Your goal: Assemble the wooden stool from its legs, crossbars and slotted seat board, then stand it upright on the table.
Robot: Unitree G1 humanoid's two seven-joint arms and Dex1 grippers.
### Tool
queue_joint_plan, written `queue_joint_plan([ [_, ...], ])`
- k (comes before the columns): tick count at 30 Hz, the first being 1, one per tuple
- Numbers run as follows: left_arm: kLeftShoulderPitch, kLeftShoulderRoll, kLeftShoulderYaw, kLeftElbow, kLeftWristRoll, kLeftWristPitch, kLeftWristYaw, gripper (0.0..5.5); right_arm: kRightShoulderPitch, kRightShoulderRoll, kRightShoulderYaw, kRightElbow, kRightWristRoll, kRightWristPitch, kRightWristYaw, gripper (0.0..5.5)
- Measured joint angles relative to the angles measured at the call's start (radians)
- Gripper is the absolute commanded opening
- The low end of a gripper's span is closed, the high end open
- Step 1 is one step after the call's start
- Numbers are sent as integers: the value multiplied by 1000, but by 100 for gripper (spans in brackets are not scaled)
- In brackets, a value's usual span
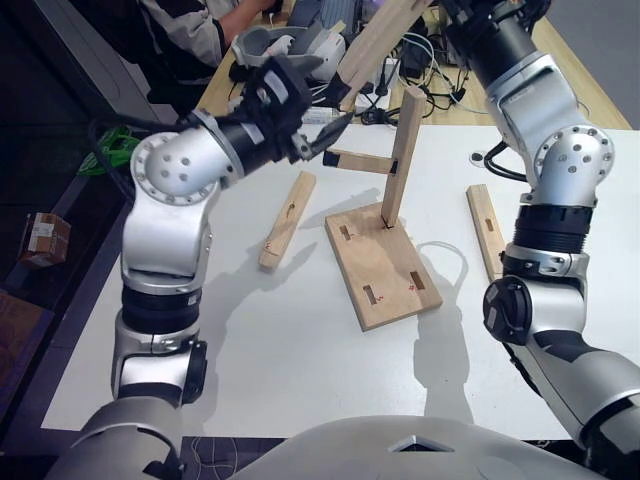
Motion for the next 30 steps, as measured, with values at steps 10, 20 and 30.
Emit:
queue_joint_plan([
  [10,-321,-122,360,8,-447,442,220,335,89,-21,215,-226,-178,59,118,205],
  [20,-300,-62,268,11,-521,543,306,335,135,-39,457,-286,-532,-78,239,205],
  [30,-263,-56,214,30,-481,495,346,317,155,-47,544,-332,-683,-140,334,205],
])
